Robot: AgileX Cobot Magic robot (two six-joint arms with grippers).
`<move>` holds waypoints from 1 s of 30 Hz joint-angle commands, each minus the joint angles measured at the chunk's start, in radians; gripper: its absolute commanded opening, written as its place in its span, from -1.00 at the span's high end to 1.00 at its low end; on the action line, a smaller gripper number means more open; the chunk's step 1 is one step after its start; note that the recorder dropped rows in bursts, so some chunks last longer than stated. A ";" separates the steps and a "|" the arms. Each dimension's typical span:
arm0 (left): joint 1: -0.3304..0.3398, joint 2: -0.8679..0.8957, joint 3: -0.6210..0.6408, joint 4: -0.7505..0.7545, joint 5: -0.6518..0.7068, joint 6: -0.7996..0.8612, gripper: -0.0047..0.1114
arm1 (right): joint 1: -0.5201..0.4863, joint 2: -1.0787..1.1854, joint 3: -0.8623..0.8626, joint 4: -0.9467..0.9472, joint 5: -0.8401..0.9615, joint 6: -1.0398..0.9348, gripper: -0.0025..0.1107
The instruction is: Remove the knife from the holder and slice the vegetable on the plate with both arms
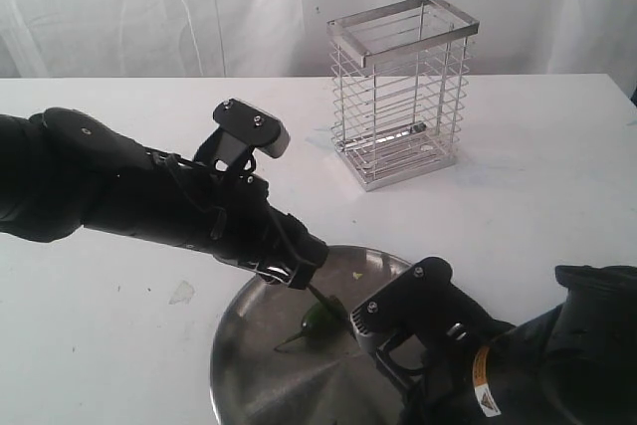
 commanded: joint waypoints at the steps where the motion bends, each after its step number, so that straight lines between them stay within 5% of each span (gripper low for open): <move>1: 0.001 -0.008 0.009 -0.013 0.032 -0.011 -0.14 | -0.005 0.000 -0.007 -0.005 -0.019 0.061 0.96; 30: 0.001 -0.008 0.009 -0.013 0.002 -0.012 -0.14 | -0.005 0.000 -0.007 0.045 -0.028 0.083 0.96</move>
